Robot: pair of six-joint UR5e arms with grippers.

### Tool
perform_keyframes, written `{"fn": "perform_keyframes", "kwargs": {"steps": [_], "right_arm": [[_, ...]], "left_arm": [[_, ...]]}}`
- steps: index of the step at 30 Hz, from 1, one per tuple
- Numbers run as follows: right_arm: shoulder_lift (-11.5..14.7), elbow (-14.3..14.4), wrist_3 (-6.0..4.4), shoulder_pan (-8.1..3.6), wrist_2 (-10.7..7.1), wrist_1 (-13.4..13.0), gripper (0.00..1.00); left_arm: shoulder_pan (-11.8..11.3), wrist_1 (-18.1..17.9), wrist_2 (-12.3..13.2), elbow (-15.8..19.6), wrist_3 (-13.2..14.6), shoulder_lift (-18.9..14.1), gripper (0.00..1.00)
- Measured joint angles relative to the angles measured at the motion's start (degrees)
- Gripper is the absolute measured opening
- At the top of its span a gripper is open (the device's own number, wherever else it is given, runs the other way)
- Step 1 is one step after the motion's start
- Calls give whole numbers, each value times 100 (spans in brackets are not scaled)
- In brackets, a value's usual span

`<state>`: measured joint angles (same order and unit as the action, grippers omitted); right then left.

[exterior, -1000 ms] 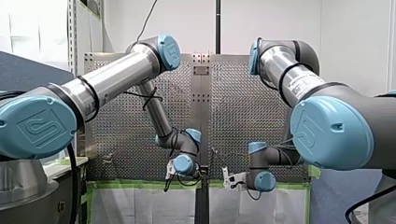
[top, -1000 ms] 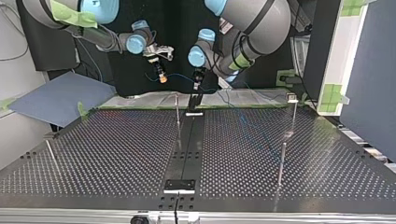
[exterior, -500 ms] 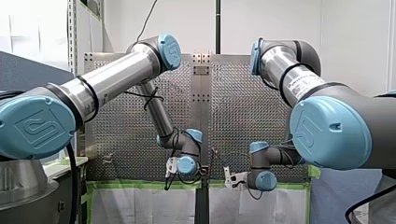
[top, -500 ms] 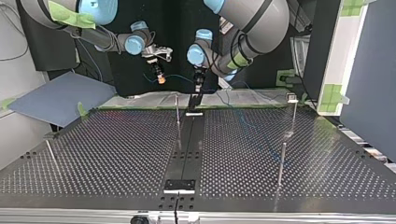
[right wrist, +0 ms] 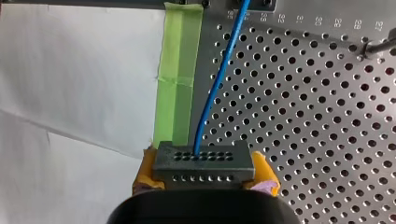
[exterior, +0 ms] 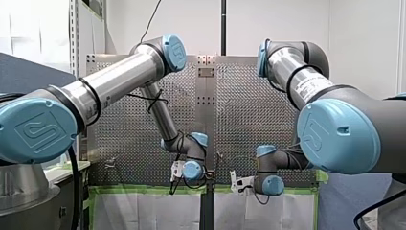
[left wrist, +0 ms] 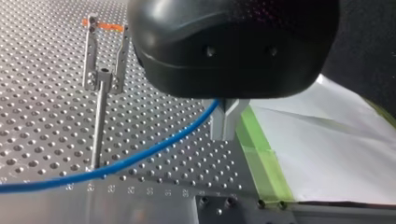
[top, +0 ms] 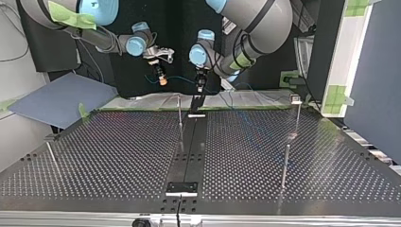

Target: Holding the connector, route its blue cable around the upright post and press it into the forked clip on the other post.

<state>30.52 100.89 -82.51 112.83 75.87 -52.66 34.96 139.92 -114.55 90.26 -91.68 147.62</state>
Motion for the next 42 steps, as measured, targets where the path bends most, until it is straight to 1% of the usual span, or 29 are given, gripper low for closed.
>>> {"fn": "perform_keyframes", "kwargs": {"steps": [6, 11, 17, 23, 27, 31, 33, 36, 39, 42], "right_arm": [[3, -117, -2, -67, 107, 113, 0], [3, -237, 11, -92, 182, 245, 0], [3, -306, 22, -97, 245, 285, 0], [8, -342, 93, -102, 303, 298, 0], [30, -344, 106, -135, 358, 296, 0], [133, -345, 69, -196, 358, 303, 0], [195, -347, 12, -234, 351, 305, 0], [251, -352, -43, -287, 320, 310, 0], [271, -361, -63, -337, 263, 321, 0], [284, -387, -55, -377, 203, 352, 0]], "left_arm": [[70, 3, 0, -1, 24, -1, 0], [132, -45, -10, -2, 27, -2, 0], [179, -96, -25, -2, 24, -3, 0], [209, -104, -33, -1, -1, -13, 0], [241, -116, -37, -2, -6, -28, 0], [274, -121, -45, -2, -20, -78, 0], [292, -125, -54, -3, -55, -107, 0], [312, -144, -53, -3, -99, -127, 0], [340, -153, -63, -3, -116, -131, 0], [354, -156, -67, -7, -120, -132, 0]]}}
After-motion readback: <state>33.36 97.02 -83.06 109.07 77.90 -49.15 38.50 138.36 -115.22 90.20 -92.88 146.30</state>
